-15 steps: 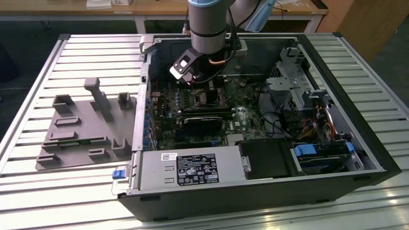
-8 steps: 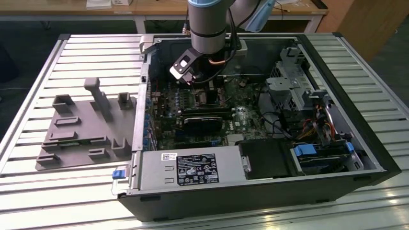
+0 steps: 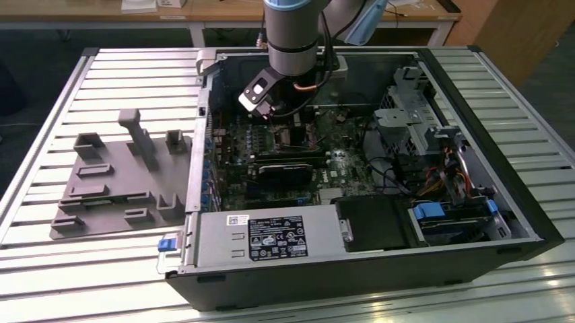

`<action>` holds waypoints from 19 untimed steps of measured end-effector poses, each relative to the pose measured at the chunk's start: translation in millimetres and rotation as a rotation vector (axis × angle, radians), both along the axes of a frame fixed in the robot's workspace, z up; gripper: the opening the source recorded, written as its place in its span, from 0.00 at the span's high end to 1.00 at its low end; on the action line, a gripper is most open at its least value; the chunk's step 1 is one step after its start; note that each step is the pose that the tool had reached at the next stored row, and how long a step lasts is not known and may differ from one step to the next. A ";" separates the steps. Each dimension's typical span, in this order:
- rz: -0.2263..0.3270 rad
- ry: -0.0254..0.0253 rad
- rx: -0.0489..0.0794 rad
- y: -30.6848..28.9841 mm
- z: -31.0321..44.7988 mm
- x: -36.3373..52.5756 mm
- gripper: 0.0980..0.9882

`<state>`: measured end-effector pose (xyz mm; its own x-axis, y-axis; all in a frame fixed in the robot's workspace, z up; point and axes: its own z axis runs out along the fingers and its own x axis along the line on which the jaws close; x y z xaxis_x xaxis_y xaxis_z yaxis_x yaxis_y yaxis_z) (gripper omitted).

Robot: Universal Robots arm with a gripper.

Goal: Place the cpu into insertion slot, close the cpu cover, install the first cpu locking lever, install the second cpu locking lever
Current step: 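Place the cpu into insertion slot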

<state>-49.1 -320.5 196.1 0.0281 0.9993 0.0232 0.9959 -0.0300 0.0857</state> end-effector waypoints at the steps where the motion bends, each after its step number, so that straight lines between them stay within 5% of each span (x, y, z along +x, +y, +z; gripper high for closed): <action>1: 0.000 0.0001 0.000 0.0 0.3 0.0 0.42; 9: 0.000 0.0000 -0.003 0.0 4.1 0.0 0.42; 14: 0.000 0.0001 -0.032 0.0 4.2 0.0 0.42; 19: 0.000 0.0001 -0.034 -0.1 4.3 0.0 0.42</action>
